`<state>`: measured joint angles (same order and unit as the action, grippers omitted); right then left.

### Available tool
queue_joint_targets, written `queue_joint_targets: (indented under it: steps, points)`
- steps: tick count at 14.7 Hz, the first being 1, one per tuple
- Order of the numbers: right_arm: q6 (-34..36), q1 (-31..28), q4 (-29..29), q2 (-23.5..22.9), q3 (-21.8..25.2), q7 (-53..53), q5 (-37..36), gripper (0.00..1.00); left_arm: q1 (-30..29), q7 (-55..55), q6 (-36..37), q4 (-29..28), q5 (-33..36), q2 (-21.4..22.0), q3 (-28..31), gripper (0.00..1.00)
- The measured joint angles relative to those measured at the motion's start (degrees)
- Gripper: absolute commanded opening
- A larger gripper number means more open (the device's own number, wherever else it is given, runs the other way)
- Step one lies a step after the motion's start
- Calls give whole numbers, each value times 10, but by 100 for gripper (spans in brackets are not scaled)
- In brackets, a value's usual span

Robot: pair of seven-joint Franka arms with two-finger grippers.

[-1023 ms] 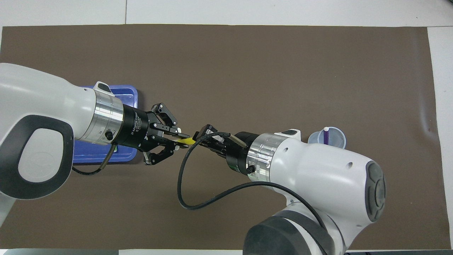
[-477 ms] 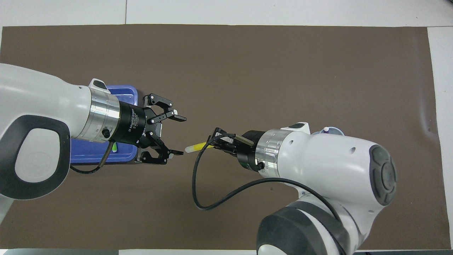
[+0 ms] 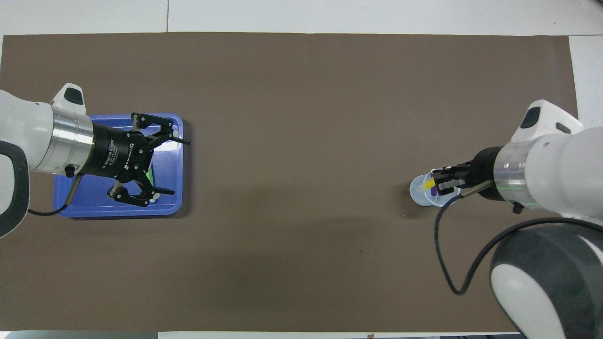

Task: Transfer and insert pens with both arms
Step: 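Insert the yellow pen into the cup while the left gripper grasps green pen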

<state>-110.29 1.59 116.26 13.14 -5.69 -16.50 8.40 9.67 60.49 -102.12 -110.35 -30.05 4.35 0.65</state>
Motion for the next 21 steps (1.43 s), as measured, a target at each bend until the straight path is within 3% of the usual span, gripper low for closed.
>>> queue_joint_targets:
  steps: [2,5,11,13,14,15,16,17,21]
  points:
    - [-34,-34,30,1,0,-57,-4,0,-24,-109,2,-16,35,0,1,100]
    - [-83,-39,77,7,-6,-68,-6,0,-51,-300,-8,-41,101,-6,1,100]
    - [-108,-37,118,22,-13,-68,-6,1,-55,-500,-154,-86,198,-81,-4,100]
    - [-111,-34,122,23,-13,-68,-6,14,-54,-544,-199,-100,216,-109,-5,100]
    - [-111,-31,123,23,-14,-68,-6,35,-54,-554,-223,-107,223,-120,-6,100]
    - [-112,-25,123,23,-14,-68,-6,64,-51,-560,-242,-114,230,-130,-7,98]
    - [-112,-21,123,24,-14,-68,-6,85,-47,-562,-254,-118,239,-139,-8,95]
    - [-112,-18,123,24,-14,-68,-6,100,-43,-563,-263,-120,249,-147,-8,91]
    - [-100,-18,112,28,-14,-68,-6,100,-36,-568,-274,-120,259,-162,-9,74]
